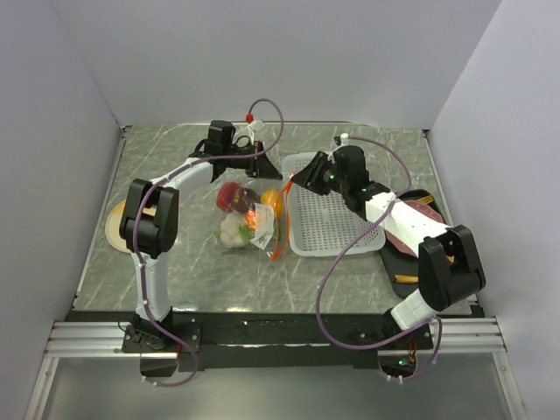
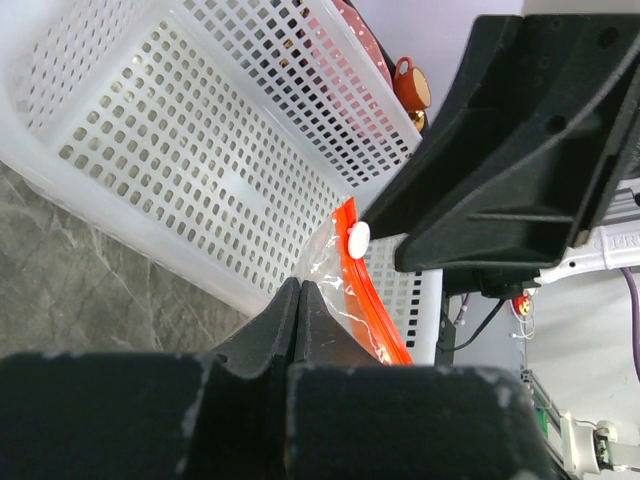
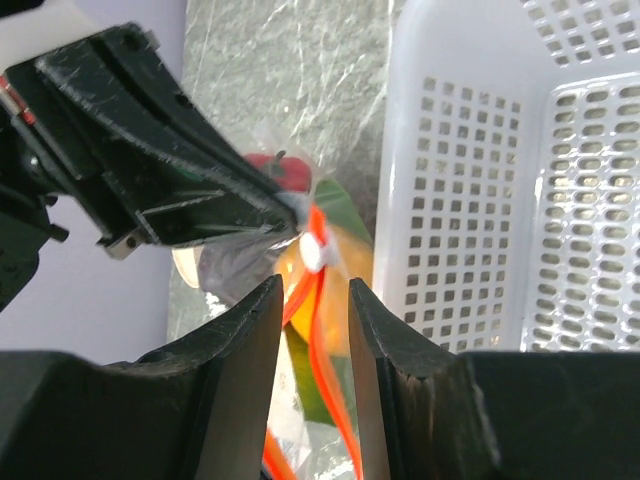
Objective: Place the food in the zip-top bag and seal the zipper
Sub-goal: Zip the zipper food storage bag at the center of the board.
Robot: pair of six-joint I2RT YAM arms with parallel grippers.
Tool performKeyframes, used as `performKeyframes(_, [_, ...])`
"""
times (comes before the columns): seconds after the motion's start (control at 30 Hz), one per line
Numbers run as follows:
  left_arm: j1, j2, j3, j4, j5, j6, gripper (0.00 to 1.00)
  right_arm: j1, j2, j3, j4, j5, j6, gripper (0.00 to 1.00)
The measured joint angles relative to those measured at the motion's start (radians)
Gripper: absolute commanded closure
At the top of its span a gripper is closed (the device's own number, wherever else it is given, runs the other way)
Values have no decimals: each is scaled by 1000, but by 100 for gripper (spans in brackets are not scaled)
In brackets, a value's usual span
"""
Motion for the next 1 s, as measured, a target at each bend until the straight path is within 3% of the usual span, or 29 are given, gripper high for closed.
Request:
performKeyframes(0.43, [0,-6,-13,29,5,-27,99,-37,89,-3,106,-85,7,63])
performKeyframes(0.67, [0,-6,-13,46,11,-42,99,-37,90,-6,130,-114,8,72])
performKeyframes(1.0, [2,-6,-13,47,13,-43,99,-38,90,-14,181,-135,2,69])
